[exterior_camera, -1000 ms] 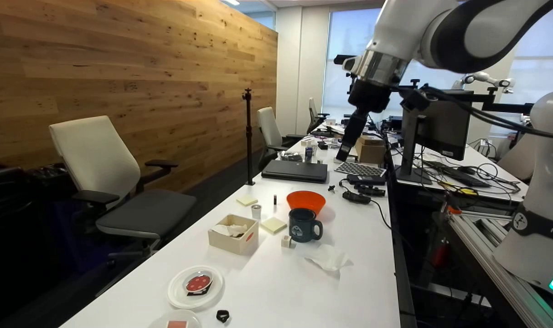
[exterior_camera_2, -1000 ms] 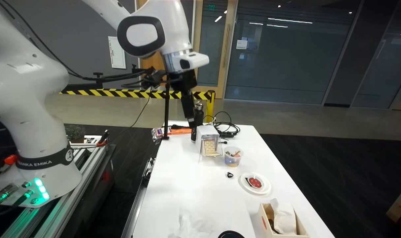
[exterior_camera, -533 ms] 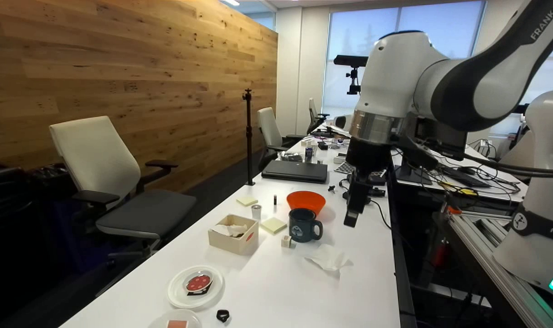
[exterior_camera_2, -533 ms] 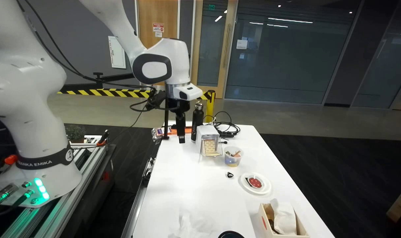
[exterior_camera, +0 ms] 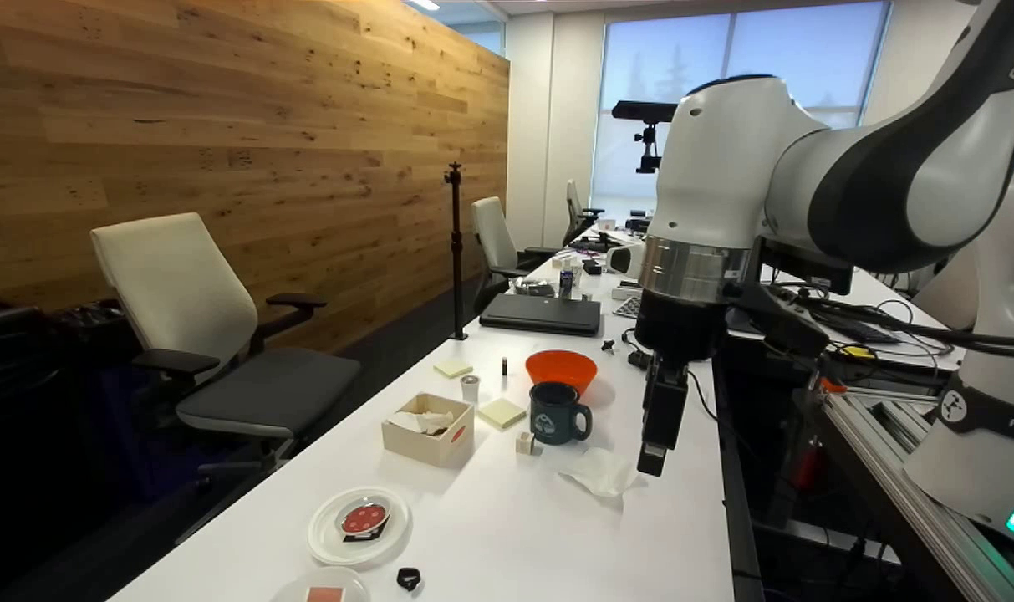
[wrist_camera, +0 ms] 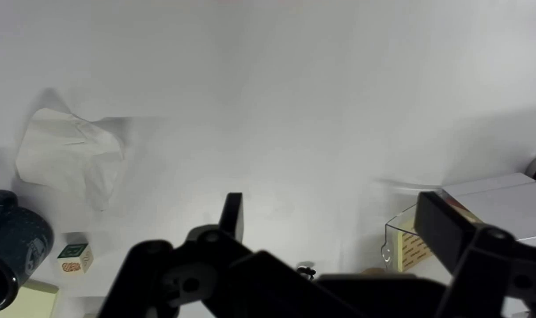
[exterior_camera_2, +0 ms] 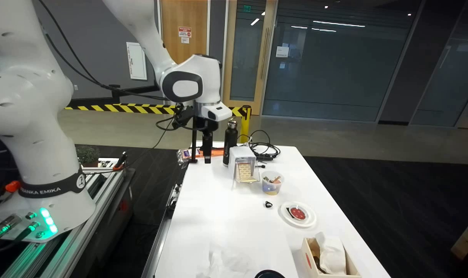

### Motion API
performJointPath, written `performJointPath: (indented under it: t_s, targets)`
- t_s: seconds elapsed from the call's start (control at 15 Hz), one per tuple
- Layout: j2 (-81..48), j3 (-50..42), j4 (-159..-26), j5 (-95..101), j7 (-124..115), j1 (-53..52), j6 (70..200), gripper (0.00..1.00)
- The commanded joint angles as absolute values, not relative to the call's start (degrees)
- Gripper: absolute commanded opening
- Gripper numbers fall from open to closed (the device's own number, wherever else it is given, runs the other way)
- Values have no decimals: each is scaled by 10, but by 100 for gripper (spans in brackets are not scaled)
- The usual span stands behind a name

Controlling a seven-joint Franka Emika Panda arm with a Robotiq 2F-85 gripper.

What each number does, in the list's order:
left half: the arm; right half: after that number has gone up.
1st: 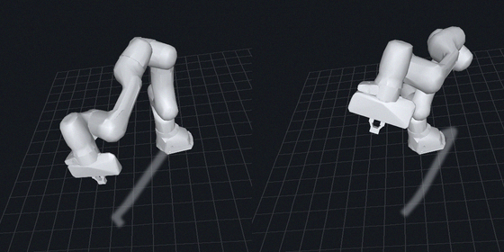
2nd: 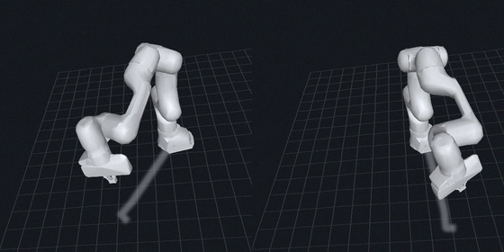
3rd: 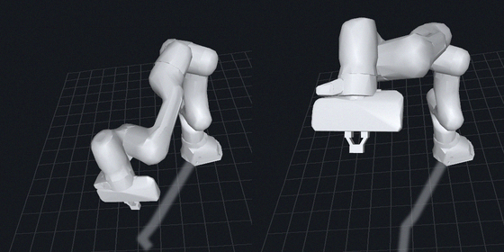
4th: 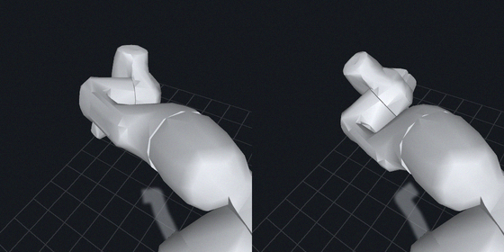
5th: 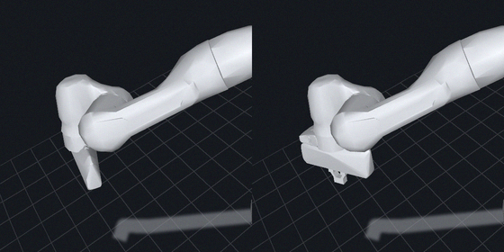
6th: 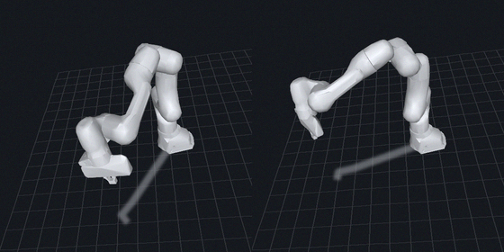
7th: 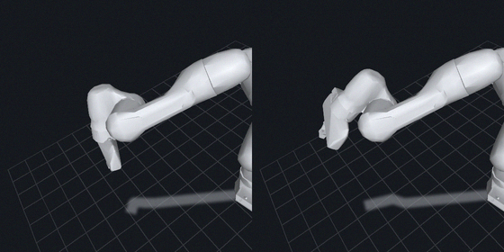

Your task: Use the white napkin to wipe the item on the white plate.

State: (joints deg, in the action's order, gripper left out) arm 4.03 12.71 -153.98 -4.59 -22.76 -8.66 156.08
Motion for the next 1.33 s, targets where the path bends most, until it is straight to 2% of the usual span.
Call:
performJointPath:
  t_s: [0.0, 0.4, 0.6, 1.27]
  targets:
    - [-10, 103, -1527, 2, -285, -58, 1569, 100]
    - [-93, -3, -1496, 85, -351, -18, 1596, 100]
    - [-148, -38, -1466, 44, -327, -18, 1613, 100]
    - [-315, 19, -1375, -215, -249, 57, 1631, 100]
